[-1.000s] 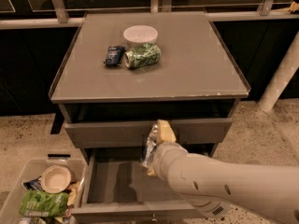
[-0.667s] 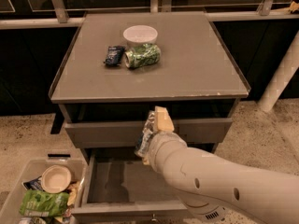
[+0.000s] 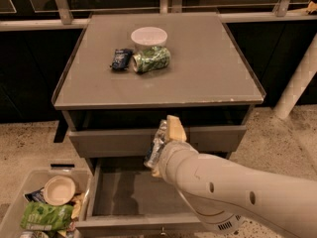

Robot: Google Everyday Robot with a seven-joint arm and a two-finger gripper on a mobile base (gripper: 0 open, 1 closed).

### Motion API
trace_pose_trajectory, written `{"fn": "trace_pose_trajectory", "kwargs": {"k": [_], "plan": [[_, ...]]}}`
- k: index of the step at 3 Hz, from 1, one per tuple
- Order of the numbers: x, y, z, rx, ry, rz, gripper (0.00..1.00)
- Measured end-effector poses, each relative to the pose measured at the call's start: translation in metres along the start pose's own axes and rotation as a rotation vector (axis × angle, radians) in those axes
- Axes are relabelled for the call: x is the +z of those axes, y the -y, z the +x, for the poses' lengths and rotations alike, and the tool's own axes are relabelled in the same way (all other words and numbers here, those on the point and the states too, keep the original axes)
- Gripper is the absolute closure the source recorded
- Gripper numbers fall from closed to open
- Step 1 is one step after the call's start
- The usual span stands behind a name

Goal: Pick redbull can from middle drawer and place on counter

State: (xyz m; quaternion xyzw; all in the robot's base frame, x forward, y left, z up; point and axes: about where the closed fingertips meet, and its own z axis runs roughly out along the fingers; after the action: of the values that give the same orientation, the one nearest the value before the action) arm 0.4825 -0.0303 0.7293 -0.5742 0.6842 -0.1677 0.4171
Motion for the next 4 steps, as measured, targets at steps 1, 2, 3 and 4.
{"fn": "trace_pose_trajectory", "kwargs": {"k": [1,2,3,4], "plan": [[-0.018,0.038,0.004,0.045,-0.012,0.077,1.00],[-0.052,0.095,-0.014,0.048,0.004,0.176,1.00],[-0.064,0.149,-0.032,0.121,0.027,0.220,1.00],[-0.030,0.199,-0.054,0.203,0.065,0.190,1.00]]}}
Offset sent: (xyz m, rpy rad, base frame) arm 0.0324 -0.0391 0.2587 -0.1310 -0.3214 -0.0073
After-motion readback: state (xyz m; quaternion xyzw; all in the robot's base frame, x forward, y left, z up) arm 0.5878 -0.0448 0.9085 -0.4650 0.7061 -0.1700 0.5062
